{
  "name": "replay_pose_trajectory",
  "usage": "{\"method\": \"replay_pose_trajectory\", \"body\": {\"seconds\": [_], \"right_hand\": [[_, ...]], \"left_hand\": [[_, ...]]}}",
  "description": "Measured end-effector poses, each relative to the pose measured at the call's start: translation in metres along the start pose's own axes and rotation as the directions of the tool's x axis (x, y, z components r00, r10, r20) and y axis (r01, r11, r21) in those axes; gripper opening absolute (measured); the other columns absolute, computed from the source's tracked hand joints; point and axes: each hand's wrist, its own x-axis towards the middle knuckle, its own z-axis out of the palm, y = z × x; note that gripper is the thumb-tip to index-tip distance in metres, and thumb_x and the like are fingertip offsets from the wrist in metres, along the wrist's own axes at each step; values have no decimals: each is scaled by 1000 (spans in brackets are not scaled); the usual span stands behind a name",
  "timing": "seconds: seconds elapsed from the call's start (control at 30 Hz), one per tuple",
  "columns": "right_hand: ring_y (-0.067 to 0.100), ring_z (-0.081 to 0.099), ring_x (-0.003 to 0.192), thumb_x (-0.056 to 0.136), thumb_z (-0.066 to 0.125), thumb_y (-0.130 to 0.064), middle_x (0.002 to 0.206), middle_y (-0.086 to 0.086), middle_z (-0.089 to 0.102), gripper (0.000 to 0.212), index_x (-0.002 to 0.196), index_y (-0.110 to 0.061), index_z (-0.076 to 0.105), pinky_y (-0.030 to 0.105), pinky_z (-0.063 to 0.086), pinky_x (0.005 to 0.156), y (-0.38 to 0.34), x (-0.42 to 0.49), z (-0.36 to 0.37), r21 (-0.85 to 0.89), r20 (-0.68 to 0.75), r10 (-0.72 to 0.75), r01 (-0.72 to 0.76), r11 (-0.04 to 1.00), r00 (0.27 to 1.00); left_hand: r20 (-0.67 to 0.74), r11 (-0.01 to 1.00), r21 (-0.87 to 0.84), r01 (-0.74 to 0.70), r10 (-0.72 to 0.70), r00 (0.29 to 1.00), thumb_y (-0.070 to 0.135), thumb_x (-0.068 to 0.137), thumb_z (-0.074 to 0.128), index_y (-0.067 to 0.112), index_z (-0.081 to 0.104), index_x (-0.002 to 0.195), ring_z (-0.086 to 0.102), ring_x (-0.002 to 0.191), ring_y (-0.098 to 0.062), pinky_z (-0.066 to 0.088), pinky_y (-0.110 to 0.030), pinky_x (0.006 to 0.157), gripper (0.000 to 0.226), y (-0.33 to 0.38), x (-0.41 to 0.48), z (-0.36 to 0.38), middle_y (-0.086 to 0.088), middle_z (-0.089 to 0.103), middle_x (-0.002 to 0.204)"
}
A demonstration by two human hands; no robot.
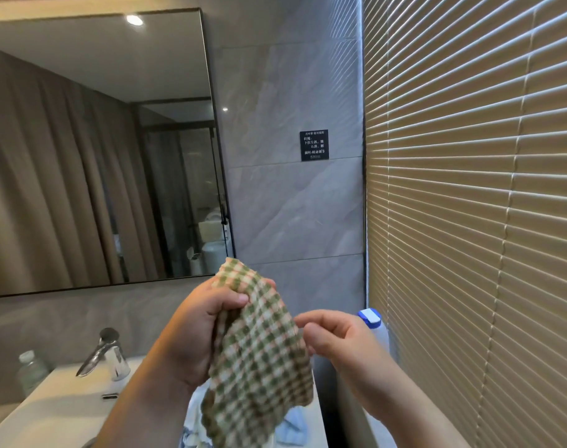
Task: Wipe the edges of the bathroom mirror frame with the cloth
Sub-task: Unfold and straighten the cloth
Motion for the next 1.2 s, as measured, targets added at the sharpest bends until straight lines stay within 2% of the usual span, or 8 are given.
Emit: {"method": "replay_pose_trajectory", "body": {"seconds": [0.13, 0.4, 0.5, 0.6, 0.8, 0.93, 1.1, 1.2], "right_hand": [[14, 62, 77, 75, 73, -24, 80, 4, 69, 12, 82, -15, 72, 27, 49, 76, 5, 0, 8, -56, 37, 64, -62, 997, 997], [18, 60, 67, 87, 71, -19, 74, 14, 69, 13, 76, -16, 68, 32, 48, 62, -17, 7, 4, -28, -213, 9, -15, 999, 977], [16, 61, 60, 90, 62, 1, 68, 6, 68, 27, 71, -15, 71, 27, 49, 56, -26, 7, 0, 17, -244, 21, -17, 1000, 970], [16, 64, 64, 89, 65, 0, 70, 9, 71, 25, 71, -12, 76, 28, 54, 58, -34, 6, 1, 4, -263, -7, 9, 1000, 965], [18, 70, 73, 90, 67, -4, 80, 13, 76, 13, 83, -7, 77, 34, 59, 70, -47, 6, 4, -54, -290, -53, 39, 998, 955], [15, 63, 62, 97, 55, -7, 71, 10, 72, 23, 88, -10, 76, 28, 50, 53, -52, 6, 1, -64, -286, -40, 23, 998, 957], [19, 70, 92, 80, 54, -39, 97, 5, 75, 35, 101, -18, 74, 34, 55, 82, -51, 4, -5, -79, -250, -59, 41, 996, 966], [18, 69, 87, 84, 73, -14, 95, 6, 74, 31, 111, -28, 65, 36, 56, 82, -48, 4, -1, -157, -264, -94, 53, 986, 960]], "left_hand": [[33, 971, 209, -118, 113, 993, 1, 56, 60, 3, 65, 81, 61, 68, -31, 55, -38, 64, 25, 14, 4, 9, -20, 59, 77], [474, 915, 331, -233, 52, 879, 45, 70, 80, 0, 73, 92, 65, 82, -32, 52, -36, 72, 50, 26, -4, -6, -25, 66, 93], [237, 985, 138, -104, 69, 969, 46, 60, 80, 1, 71, 90, 67, 81, -29, 55, -33, 63, 55, -4, 1, -9, -23, 65, 94], [-79, 951, 286, 119, -100, 992, 44, 55, 76, 4, 67, 104, 66, 86, -26, 53, -37, 76, 64, -42, 5, -9, -18, 64, 98], [30, 877, 234, 420, -438, 898, 56, 64, 69, 10, 65, 121, 70, 95, -29, 55, -42, 83, 73, -61, -1, 0, -17, 70, 112], [115, 964, -33, 263, -258, 959, 29, 66, 82, 5, 64, 124, 67, 104, -35, 56, -47, 82, 65, -59, 0, -3, -23, 64, 123], [19, 999, 36, 2, -3, 1000, 15, 79, 67, 9, 47, 134, 61, 115, -40, 54, -47, 92, 58, -49, 3, 0, -23, 63, 124], [-52, 991, 98, -91, 96, 994, 8, 76, 70, 4, 45, 132, 65, 107, -43, 55, -50, 88, 61, -44, 1, 1, -28, 66, 115]]}}
